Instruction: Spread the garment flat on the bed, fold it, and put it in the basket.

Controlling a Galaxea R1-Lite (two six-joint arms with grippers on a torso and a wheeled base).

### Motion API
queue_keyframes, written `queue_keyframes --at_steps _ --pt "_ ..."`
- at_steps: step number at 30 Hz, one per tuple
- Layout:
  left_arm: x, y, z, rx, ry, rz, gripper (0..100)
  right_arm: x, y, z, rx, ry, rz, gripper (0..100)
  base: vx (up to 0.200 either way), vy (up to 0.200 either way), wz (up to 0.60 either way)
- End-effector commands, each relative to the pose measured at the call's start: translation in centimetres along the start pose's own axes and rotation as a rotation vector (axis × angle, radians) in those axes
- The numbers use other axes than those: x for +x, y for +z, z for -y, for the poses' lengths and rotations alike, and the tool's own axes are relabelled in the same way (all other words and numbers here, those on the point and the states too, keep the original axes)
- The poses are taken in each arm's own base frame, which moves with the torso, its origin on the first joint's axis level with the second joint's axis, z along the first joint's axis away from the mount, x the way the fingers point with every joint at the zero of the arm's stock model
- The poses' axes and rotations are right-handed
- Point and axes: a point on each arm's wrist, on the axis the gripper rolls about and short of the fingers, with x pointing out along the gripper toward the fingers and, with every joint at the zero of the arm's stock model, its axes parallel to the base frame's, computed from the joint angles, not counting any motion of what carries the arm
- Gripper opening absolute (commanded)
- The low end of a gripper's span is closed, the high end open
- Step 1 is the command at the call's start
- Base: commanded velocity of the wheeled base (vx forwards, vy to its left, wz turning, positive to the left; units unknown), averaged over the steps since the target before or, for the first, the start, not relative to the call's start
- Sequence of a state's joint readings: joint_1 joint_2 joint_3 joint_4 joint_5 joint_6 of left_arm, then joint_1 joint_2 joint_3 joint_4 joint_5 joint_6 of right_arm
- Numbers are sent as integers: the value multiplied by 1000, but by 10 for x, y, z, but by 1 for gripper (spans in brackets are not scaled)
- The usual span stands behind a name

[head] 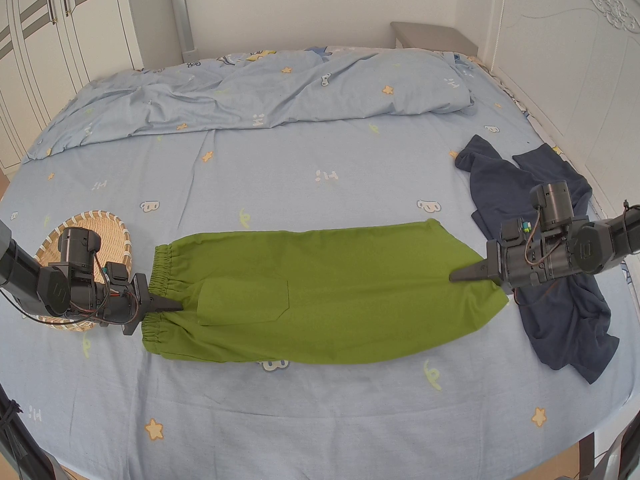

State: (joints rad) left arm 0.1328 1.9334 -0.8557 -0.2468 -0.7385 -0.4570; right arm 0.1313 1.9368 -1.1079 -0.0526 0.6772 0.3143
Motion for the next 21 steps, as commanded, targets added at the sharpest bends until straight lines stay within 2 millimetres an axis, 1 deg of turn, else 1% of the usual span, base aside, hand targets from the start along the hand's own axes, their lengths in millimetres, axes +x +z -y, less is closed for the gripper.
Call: queue_keyframes --at_steps 1,3,4,5,8,9,10,11,12,13,15,16,17,19,21 --pt "-26 -14 9 60 24 -43 0 -17 -46 -4 54 -21 -91 0 0 0 0" --pt "-26 -14 9 60 24 -43 0 -17 -46 -4 54 -21 -91 0 0 0 0" --pt "-33 -33 6 63 46 -94 0 -13 -70 2 66 -31 -154 0 0 0 0" --pt "-38 -45 5 79 58 -114 0 -13 -87 7 83 -38 -188 0 0 0 0" --pt "-44 -67 -1 85 73 -145 0 -12 -111 15 91 -39 -204 0 0 0 0" --pt "-45 -69 -1 84 73 -148 0 -12 -112 15 90 -39 -203 0 0 0 0" --pt "-49 -78 -4 82 79 -158 0 -12 -124 17 84 -34 -199 0 0 0 0" --pt "-51 -82 -5 82 81 -161 0 -12 -131 18 75 -29 -193 0 0 0 0" --pt "-52 -83 -5 81 83 -161 0 -12 -133 18 72 -27 -189 0 0 0 0" --pt "-54 -89 -8 75 85 -169 0 -13 -141 19 66 -23 -184 0 0 0 0" --pt "-56 -96 -12 77 88 -179 0 -14 -151 21 62 -19 -180 0 0 0 0" --pt "-56 -96 -12 77 88 -179 0 -14 -151 21 62 -19 -180 0 0 0 0" --pt "-57 -101 -14 88 89 -191 0 -14 -156 23 57 -13 -174 0 0 0 0" --pt "-56 -106 -17 84 91 -208 0 -13 -159 24 51 -10 -167 0 0 0 0" --pt "-56 -107 -18 91 89 -213 0 -11 -160 26 47 -8 -164 0 0 0 0"
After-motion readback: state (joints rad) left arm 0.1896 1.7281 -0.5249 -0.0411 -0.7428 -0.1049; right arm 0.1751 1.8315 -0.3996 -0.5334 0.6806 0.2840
